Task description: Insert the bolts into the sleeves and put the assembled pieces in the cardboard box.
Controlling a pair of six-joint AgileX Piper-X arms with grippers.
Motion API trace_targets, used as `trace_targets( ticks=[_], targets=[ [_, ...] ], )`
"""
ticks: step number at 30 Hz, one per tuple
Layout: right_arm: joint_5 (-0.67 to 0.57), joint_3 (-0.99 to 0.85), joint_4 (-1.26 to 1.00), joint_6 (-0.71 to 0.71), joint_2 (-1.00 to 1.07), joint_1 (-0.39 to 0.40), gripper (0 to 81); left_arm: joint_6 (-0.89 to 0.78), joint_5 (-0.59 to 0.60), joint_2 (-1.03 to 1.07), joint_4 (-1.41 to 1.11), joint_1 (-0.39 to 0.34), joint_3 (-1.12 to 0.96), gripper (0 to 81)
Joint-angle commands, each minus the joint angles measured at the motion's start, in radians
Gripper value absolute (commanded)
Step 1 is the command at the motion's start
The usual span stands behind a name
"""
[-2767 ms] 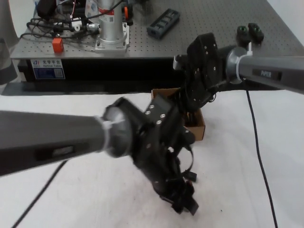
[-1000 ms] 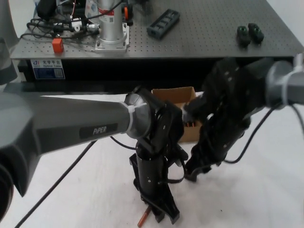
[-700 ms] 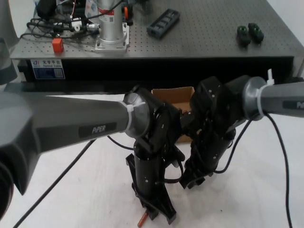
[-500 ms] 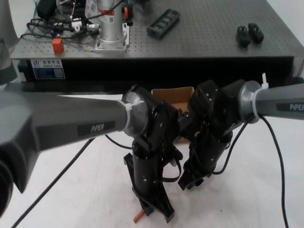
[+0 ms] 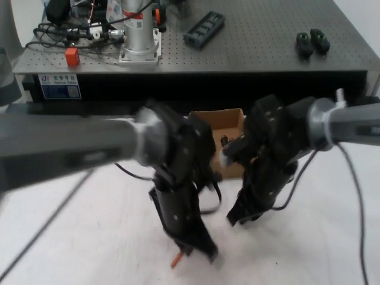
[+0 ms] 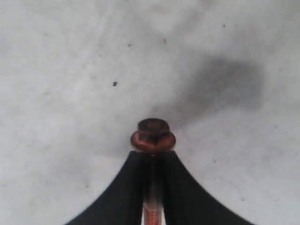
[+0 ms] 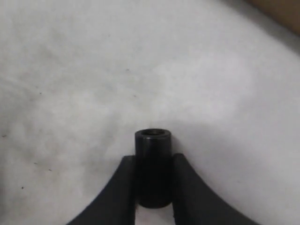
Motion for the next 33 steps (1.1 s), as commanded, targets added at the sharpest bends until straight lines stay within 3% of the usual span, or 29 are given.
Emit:
trace_targets(
  ticks=[1, 5, 8, 13, 19, 25, 33],
  targets=[
    [-0.128, 0.065, -0.064, 0.042, -0.159, -0.085, 3.4, -0.147, 0.125, -0.279, -0.278, 0.085, 0.154, 0.6],
    [-0.283, 0.221, -0.134, 0.134, -0.395, -0.175, 3.4, -0.267, 0.325, -0.446, -0.546, 0.140, 0.297, 0.6],
    [-0.425, 0.364, -0.179, 0.213, -0.553, -0.195, 3.4, -0.396, 0.527, -0.523, -0.832, 0.164, 0.403, 0.6],
    [-0.686, 0.556, -0.385, 0.400, -0.699, -0.072, 3.4, -0.669, 0.674, -0.534, -1.321, 0.160, 0.478, 0.6],
    [-0.633, 0.619, -0.664, 0.542, -0.711, 0.041, 3.4, -0.724, 0.699, -0.526, -1.398, 0.160, 0.480, 0.6],
    [-0.550, 0.619, -0.820, 0.583, -0.711, 0.044, 3.4, -0.724, 0.710, -0.527, -1.389, 0.160, 0.481, 0.6],
    [-0.478, 0.617, -0.859, 0.583, -0.757, 0.042, 3.4, -0.712, 0.708, -0.527, -1.389, 0.160, 0.481, 0.6]
  ],
)
